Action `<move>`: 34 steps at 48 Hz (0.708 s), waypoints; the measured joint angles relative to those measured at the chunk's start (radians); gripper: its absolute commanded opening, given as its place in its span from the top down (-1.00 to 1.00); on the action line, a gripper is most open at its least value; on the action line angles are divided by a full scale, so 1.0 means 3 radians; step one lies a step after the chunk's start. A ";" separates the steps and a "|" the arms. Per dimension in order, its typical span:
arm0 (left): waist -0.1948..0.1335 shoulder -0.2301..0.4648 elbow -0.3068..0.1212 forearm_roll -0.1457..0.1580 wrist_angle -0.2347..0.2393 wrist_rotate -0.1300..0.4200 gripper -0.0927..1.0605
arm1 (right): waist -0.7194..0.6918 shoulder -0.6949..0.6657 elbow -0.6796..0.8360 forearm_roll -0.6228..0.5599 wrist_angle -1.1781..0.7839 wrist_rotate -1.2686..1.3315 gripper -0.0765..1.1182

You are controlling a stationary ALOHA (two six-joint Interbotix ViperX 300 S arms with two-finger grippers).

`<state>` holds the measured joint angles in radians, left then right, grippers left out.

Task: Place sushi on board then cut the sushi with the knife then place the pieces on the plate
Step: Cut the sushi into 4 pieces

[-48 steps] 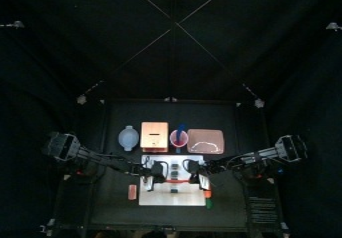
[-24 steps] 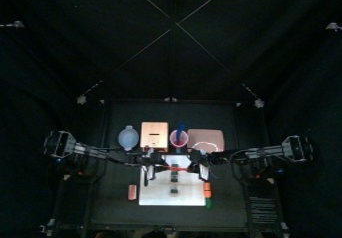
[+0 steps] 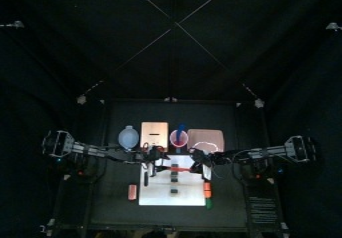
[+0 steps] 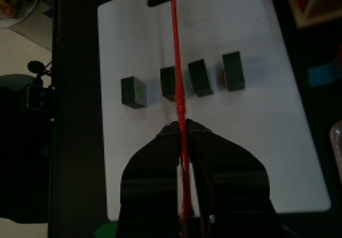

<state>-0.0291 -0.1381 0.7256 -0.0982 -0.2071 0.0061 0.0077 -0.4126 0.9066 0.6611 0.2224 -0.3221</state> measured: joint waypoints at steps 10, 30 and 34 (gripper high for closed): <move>-0.0005 -0.0245 0.0220 0.0036 -0.0404 -0.0005 -0.62 | 0.0000 -0.0399 0.0337 0.0159 0.0153 0.0005 0.34; -0.0020 -0.0353 0.0547 -0.0112 -0.0926 -0.0015 -0.62 | -0.0092 -0.1304 0.0844 0.0322 0.0839 0.0015 0.31; -0.0026 -0.0353 0.0547 -0.0118 -0.0931 -0.0015 -0.62 | -0.0179 -0.1314 0.0895 0.0307 0.0920 0.0015 0.30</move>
<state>-0.0368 -0.2439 0.8897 -0.1335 -0.4863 0.0015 -0.0460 -0.8069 1.1750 0.7532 0.4985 -0.3175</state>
